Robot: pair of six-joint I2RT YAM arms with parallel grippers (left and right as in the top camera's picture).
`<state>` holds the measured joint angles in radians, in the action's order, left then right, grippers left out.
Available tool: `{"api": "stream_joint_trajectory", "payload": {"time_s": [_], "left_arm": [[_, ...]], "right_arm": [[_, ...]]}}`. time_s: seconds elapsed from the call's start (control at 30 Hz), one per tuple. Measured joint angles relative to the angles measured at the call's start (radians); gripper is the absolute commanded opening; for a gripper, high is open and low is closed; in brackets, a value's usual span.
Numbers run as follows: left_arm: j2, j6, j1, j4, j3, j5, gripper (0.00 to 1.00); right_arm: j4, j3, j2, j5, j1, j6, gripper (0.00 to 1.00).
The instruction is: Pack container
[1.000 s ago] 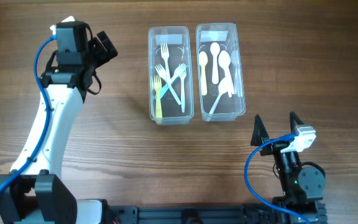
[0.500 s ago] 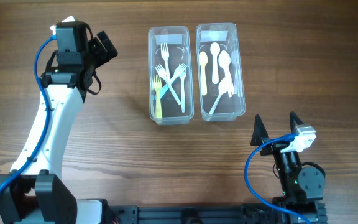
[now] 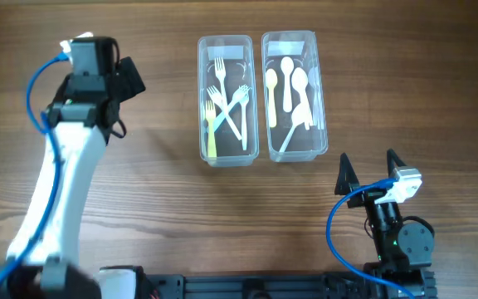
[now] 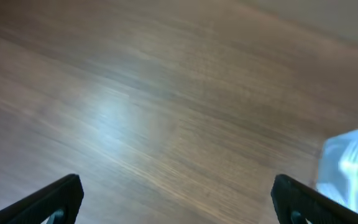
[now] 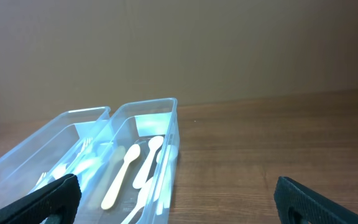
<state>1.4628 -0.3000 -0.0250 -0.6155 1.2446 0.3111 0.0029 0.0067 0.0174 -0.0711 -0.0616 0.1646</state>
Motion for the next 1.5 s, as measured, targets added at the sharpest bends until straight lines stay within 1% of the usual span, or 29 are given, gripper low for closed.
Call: {"api": "stream_joint_trajectory", "payload": {"time_s": [0.07, 0.13, 0.2, 0.23, 0.3, 0.37, 0.47, 0.53, 0.6, 0.67, 0.73, 0.97, 1.0, 1.1, 1.2, 1.5], "left_arm": [[-0.106, 0.004, 0.000, -0.019, 0.000, 0.007, 1.00], [-0.249, 0.007, 0.000, -0.020, 0.000, 0.010, 1.00], [-0.398, 0.008, 0.000, -0.018, 0.003, 0.010, 1.00], [-0.510, 0.008, 0.000, -0.027, 0.010, 0.010, 1.00], [-0.603, 0.009, 0.000, -0.060, 0.020, 0.010, 1.00], [-0.718, 0.011, 0.000, -0.137, 0.021, 0.010, 1.00], [-0.856, 0.011, 0.000, -0.206, 0.018, 0.010, 1.00], [-0.908, 0.011, 0.000, -0.222, 0.002, 0.010, 1.00], [-0.992, 0.011, 0.000, -0.225, -0.068, 0.010, 1.00], [-1.056, 0.011, 0.000, -0.200, -0.150, 0.006, 1.00], [-1.115, 0.011, 0.000, -0.129, -0.262, -0.005, 1.00], [-1.273, 0.011, 0.000, 0.236, -0.717, -0.119, 1.00], [-1.298, 0.011, 0.000, 0.293, -0.813, -0.151, 1.00], [-1.336, 0.011, 0.000, 0.362, -0.910, -0.197, 1.00], [-1.384, 0.011, 0.000, 0.372, -0.974, -0.241, 1.00], [-1.417, 0.011, -0.029, 0.394, -1.036, -0.295, 1.00]], "right_arm": [[0.000, 0.000, 0.000, 0.000, 0.000, 0.000, 1.00], [0.000, 0.000, 0.000, 0.000, 0.000, 0.000, 1.00], [0.000, 0.000, 0.000, 0.000, 0.000, 0.000, 1.00], [0.000, 0.000, 0.000, 0.000, 0.000, 0.000, 1.00], [-0.002, 0.000, -0.001, 0.000, 0.000, 0.000, 1.00], [-0.002, 0.000, -0.001, 0.000, 0.000, 0.000, 1.00], [-0.003, 0.000, -0.002, 0.000, 0.000, 0.000, 1.00], [-0.003, 0.000, -0.002, 0.000, 0.000, 0.000, 1.00], [-0.003, 0.000, -0.002, 0.000, 0.000, 0.000, 1.00], [-0.003, 0.000, -0.002, 0.000, 0.000, 0.000, 1.00], [-0.003, 0.000, -0.002, 0.000, 0.000, 0.000, 1.00], [-0.003, 0.000, -0.002, 0.000, 0.000, 0.000, 1.00], [-0.003, 0.000, -0.002, 0.000, 0.000, 0.000, 1.00], [-0.003, 0.000, -0.002, 0.000, 0.000, 0.000, 1.00], [-0.003, 0.000, -0.002, 0.000, 0.000, 0.000, 1.00], [-0.003, 0.000, -0.002, 0.000, 0.000, 0.000, 1.00]]}}
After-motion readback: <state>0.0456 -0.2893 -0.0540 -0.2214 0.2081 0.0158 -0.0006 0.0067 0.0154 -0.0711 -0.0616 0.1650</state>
